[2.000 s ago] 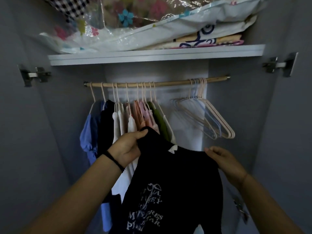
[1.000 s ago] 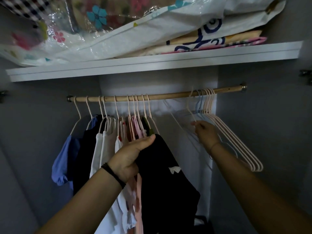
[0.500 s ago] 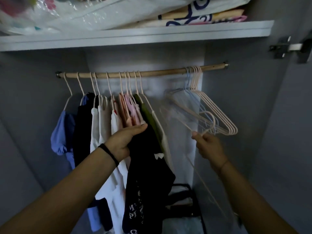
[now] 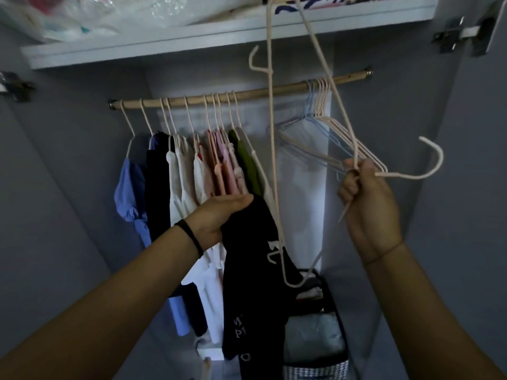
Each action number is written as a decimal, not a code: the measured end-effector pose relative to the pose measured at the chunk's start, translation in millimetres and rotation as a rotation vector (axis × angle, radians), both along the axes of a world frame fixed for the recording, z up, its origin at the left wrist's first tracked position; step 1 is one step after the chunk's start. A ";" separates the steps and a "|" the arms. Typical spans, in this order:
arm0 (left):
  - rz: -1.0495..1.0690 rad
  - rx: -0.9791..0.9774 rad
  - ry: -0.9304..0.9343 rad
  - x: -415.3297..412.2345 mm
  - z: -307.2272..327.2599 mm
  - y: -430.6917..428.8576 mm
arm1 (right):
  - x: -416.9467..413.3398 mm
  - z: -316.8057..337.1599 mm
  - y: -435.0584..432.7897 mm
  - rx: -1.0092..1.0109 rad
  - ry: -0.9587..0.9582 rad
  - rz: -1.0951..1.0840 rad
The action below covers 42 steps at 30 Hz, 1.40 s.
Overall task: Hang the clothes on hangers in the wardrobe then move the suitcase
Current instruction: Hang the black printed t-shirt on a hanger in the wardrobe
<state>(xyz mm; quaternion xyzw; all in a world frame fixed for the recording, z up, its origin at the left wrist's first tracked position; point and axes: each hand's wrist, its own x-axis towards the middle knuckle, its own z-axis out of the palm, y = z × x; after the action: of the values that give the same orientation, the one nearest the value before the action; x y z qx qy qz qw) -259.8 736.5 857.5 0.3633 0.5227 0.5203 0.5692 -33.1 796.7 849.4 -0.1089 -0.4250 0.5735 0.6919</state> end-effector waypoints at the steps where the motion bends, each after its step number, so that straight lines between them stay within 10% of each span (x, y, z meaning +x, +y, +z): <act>1: -0.016 -0.001 0.002 0.9 -0.5 -2.3 | -4.1 2.4 -3.2 0.013 0.033 0.018; 20: 0.141 0.020 -0.323 -50.9 -18.4 -26.4 | -10.7 -81.3 7.6 0.079 -0.580 0.199; 38: 0.235 0.108 -0.307 -64.1 9.9 -25.8 | 0.1 -76.0 9.8 0.048 -0.638 0.251; 42: 0.484 0.213 -0.065 -71.9 8.7 -23.7 | 6.8 -64.9 1.7 0.087 -0.793 0.311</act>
<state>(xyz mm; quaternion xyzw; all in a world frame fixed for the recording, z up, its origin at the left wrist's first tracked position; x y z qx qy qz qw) -331.7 712.8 866.2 0.2687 0.5180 0.7048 0.4034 -26.2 798.3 784.5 -0.2264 -0.6932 0.5662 0.3843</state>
